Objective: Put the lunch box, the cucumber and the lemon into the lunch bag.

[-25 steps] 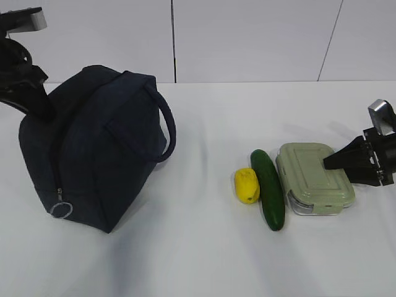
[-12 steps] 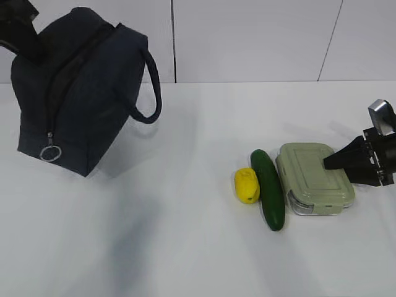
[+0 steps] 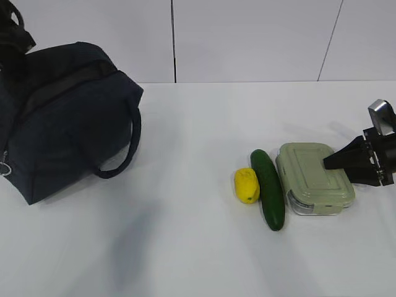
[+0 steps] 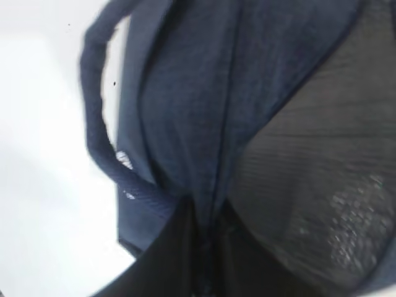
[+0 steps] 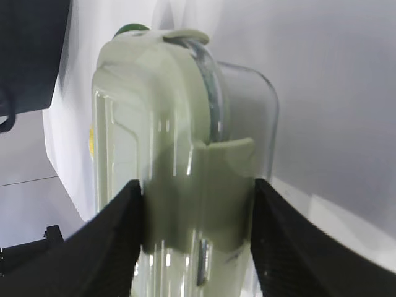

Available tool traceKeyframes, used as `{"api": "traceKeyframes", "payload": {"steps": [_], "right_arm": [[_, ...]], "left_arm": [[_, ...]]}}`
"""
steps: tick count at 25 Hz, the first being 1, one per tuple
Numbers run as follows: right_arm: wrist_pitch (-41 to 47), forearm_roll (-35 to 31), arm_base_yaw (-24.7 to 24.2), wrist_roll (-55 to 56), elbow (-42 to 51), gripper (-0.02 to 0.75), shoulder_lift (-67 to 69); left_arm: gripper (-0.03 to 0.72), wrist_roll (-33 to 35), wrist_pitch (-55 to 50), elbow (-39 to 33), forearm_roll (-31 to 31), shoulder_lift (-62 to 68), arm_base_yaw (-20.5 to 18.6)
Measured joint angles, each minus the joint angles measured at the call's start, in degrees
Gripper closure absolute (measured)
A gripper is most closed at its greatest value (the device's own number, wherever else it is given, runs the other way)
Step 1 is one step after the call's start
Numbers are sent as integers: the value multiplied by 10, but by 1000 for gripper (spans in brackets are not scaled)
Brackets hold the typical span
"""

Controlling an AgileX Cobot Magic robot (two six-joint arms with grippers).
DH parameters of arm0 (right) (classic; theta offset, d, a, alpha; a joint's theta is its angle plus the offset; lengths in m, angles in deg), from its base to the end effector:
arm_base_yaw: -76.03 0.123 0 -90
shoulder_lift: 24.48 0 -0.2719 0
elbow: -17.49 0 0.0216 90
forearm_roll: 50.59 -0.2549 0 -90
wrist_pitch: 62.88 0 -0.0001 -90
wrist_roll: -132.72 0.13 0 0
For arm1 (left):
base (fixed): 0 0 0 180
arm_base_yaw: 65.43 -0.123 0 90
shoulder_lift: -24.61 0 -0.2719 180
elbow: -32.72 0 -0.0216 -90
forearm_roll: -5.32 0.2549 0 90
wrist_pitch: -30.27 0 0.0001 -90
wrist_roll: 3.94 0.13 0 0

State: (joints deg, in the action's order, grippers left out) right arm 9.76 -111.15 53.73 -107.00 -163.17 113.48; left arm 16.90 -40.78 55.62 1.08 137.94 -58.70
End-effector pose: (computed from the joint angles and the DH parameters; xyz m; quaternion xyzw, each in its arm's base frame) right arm 0.3853 -0.0412 0.0626 -0.0122 0.8767 0.4679 0.1112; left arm 0.4001 -0.0564 0.2694 0.2290 0.9594 -0.0164 0.1641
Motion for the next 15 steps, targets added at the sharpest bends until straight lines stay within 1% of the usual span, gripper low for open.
{"api": "traceKeyframes", "payload": {"steps": [3,9,15], "right_arm": [[0,0,0,4,0,339,0],[0,1,0,7,0,339,0],[0,1,0,11,0,358,0]], "left_arm": [[671,-2,-1,0,-2,4,13],[671,-3,0,0,-9,24,53],[671,-3,0,0,-11,24,57]]}}
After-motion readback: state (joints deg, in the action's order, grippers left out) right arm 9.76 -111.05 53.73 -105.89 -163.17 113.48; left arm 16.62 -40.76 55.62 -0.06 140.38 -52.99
